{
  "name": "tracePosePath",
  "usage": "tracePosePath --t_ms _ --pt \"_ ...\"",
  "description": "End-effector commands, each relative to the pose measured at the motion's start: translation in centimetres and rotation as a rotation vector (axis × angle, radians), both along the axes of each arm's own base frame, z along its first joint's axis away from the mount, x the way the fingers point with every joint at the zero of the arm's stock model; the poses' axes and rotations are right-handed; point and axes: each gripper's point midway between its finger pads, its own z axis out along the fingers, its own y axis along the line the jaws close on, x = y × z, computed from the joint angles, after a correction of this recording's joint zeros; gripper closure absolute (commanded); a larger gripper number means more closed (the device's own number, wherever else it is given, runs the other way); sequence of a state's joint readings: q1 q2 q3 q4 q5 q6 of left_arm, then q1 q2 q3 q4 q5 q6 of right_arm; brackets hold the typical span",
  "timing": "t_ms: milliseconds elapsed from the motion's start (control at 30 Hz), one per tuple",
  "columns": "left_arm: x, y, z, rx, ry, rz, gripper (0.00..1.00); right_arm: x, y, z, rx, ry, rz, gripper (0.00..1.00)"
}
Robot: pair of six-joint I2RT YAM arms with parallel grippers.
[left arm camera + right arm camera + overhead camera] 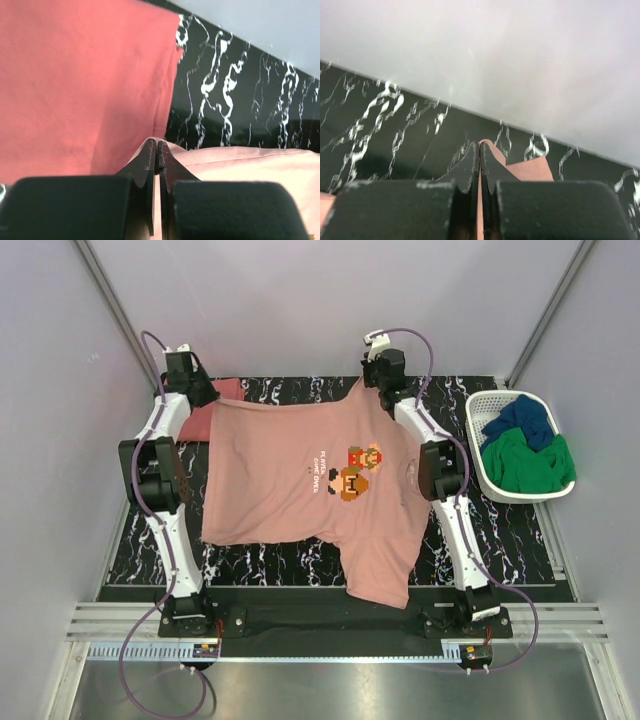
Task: Fold and stack the t-shirts
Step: Fold the tshirt
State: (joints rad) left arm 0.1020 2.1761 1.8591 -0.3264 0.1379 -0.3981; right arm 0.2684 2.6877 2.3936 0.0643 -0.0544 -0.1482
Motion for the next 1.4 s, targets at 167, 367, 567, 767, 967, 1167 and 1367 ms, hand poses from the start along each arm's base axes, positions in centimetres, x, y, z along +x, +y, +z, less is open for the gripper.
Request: tracePosePath --t_ms 167,367,567,767,967,1167,1367 --pt "4.1 1.9 2.6 0.031 -0.125 0.024 1.00 3.0 0.4 6.0 0.041 -0.280 0.001 1.00" --pt "3.7 2.8 2.9 0.016 -0.124 0.042 1.00 2.7 0.4 7.3 0.028 -0.278 0.005 1.00" --pt "1.5 3.8 4.5 0.011 -0.136 0.061 1.00 0.0 -2.5 7.4 -0.079 -0.160 -0.087 1.00" --pt "-1.3 2.5 6.0 -0.026 -0.133 0.034 1.00 -2.9 -4.6 7.6 -0.116 -0.106 -0.150 1.00" --pt "-3.7 2.0 3.4 -0.046 -0.029 0.025 1.00 -7.4 -6.3 7.6 -0.129 0.007 -0.188 1.00" --pt "-7.4 1.6 -1.3 -0.044 0.121 0.012 1.00 -13.0 -6.7 5.1 -0.085 0.172 -0.211 1.00" --pt "-9.7 1.2 -0.6 -0.042 0.125 0.013 1.00 -17.9 -6.0 3.0 -0.076 0.291 -0.228 1.00"
